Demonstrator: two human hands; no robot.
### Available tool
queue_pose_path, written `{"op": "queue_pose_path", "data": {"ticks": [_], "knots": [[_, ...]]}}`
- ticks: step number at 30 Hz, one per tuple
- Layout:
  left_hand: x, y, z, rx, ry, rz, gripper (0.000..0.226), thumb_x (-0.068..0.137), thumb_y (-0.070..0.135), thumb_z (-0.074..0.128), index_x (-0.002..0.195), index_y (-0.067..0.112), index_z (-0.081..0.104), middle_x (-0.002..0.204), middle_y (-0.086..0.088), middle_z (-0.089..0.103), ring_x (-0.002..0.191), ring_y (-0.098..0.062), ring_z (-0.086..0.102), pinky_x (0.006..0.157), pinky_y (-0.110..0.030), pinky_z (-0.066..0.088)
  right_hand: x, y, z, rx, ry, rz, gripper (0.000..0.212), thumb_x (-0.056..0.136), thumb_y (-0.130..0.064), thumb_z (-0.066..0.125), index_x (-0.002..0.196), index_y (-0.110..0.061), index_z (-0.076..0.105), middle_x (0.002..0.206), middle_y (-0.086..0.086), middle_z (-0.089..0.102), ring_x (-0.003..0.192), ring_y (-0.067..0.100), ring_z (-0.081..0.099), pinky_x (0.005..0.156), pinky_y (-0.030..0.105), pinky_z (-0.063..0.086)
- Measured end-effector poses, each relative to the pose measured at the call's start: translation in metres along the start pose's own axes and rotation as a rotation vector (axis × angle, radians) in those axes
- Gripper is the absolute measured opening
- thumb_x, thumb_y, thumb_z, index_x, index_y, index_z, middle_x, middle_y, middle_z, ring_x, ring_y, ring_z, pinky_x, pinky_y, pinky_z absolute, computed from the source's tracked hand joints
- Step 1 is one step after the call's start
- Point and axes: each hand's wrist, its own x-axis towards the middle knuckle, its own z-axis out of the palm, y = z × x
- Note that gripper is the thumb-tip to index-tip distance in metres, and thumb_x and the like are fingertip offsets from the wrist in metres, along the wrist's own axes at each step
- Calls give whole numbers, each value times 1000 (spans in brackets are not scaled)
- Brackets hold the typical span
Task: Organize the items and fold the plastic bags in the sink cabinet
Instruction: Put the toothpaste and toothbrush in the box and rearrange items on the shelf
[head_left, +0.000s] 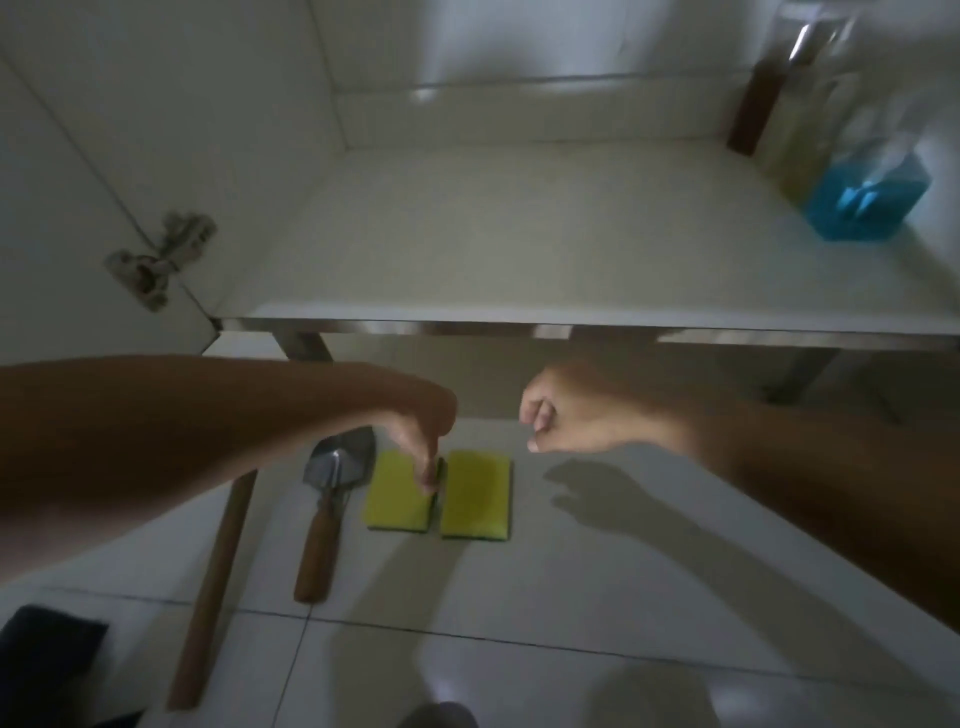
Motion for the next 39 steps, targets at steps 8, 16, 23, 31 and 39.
{"op": "queue_pose_path", "data": {"ticks": [8, 16, 23, 31, 39], "knots": [[44, -39, 107, 7, 161, -18, 127, 54, 66, 80, 146, 7, 15, 142, -12, 30, 127, -28, 35, 107, -43, 36, 42, -14, 107, -82, -173, 50, 83, 68, -41, 85, 136, -13, 45, 146, 9, 37, 131, 30, 41, 101, 36, 43], [60, -54, 123, -60, 296, 16, 122, 62, 58, 79, 150, 14, 6, 148, -7, 30, 133, -25, 34, 112, -44, 30, 53, -5, 125, -145, -132, 34, 87, 58, -40, 87, 126, -16, 37, 124, 3, 44, 113, 26, 47, 88, 36, 45], [38, -33, 78, -145, 152, 137, 111, 65, 55, 81, 148, 19, 16, 138, -4, 35, 121, -24, 45, 96, -36, 45, 27, 2, 70, -104, -112, -2, 90, 59, -42, 86, 129, -25, 32, 122, -2, 44, 104, 19, 47, 85, 33, 47], [-32, -4, -16, -106, 222, 215, 98, 62, 55, 83, 142, 28, 32, 131, 6, 46, 114, -16, 49, 98, -32, 44, -24, 9, -15, -6, -96, 15, 89, 62, -37, 87, 128, -29, 29, 112, -4, 48, 96, 17, 53, 82, 35, 51], [-69, 8, -95, -136, 418, 210, 91, 64, 52, 82, 140, 34, 35, 128, 12, 43, 116, -12, 47, 98, -32, 41, -65, 31, -103, -72, 58, 83, 79, 64, -40, 85, 126, -36, 36, 104, -10, 49, 80, 4, 52, 62, 24, 45]]}}
